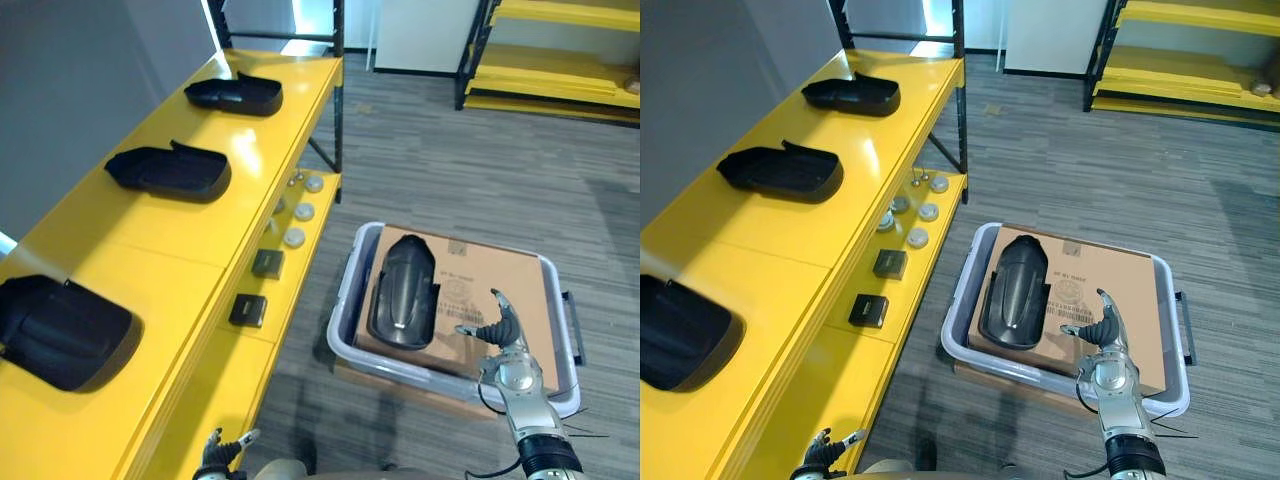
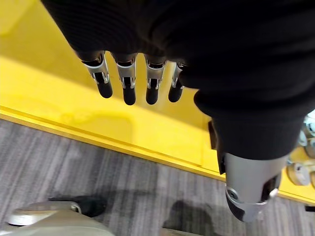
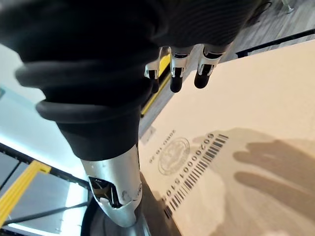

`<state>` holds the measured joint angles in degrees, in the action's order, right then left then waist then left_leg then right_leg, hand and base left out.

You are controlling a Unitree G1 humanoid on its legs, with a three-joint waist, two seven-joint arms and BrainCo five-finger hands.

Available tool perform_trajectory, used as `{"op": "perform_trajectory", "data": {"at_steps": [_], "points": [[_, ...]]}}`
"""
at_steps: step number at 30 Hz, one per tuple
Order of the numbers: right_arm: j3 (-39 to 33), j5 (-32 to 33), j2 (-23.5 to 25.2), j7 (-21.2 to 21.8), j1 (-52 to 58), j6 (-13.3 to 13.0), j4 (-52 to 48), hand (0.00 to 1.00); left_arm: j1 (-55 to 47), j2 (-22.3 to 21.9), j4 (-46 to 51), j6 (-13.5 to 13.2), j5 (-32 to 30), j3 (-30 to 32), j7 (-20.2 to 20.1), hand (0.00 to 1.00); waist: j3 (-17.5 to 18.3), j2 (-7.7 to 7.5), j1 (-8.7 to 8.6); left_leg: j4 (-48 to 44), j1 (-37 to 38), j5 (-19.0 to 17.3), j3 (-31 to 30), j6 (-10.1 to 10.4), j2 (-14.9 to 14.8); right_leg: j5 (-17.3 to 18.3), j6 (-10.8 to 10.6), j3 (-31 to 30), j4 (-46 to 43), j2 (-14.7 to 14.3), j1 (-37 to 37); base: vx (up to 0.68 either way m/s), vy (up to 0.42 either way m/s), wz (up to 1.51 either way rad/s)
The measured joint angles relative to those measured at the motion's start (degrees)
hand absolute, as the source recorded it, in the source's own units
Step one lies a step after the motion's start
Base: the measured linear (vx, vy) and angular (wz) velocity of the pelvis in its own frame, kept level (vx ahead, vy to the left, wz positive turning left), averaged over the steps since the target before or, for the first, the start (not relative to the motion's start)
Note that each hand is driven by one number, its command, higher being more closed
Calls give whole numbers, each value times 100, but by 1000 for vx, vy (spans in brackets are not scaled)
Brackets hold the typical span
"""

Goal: Walk over and take plastic housings, then place them on the shelf

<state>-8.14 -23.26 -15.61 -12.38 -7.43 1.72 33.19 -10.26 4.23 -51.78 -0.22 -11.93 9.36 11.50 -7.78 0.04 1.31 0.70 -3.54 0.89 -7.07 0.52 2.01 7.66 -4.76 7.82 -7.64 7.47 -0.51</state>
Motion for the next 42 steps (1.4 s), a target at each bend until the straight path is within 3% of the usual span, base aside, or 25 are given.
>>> {"op": "perform_trajectory", "data": {"at_steps": [2, 19, 27, 35, 42], "points": [[1, -94, 65, -81, -73, 91, 102, 0, 6, 0, -2, 0, -1, -27, 18, 0, -10, 5, 108, 114, -40, 71, -9, 24, 4, -20, -23, -4, -8, 12, -109, -87, 38, 7], [-332, -199, 816, -1178, -995, 598, 479, 0, 148, -71, 57, -4, 25, -31, 374, 0, -328, 3, 287, 132, -374, 217, -98, -29, 79, -79, -29, 177, 90, 65, -311, 14, 6, 5], [-503, 314, 1086, -1362, -980, 584, 261, 0, 177, -68, 66, -2, 121, -30, 398, 0, -375, -71, 297, 155, -377, 213, -70, -26, 62, -79, -30, 154, 89, 66, -332, 0, 0, 0], [-516, 358, 1275, -1317, -176, 531, -911, 0, 183, -65, 68, 83, 117, -23, 376, 0, -372, -75, 282, 250, -187, 214, -69, -28, 71, -84, -39, 148, 197, 69, -147, 4, -2, 0], [-561, 478, 1383, -1368, 355, 317, -1962, 0, 180, -66, 73, 129, 106, 22, 355, 0, -358, -97, 266, 255, -106, 214, -81, -28, 73, -106, -67, 152, 274, 68, -31, 0, 0, 0]]}}
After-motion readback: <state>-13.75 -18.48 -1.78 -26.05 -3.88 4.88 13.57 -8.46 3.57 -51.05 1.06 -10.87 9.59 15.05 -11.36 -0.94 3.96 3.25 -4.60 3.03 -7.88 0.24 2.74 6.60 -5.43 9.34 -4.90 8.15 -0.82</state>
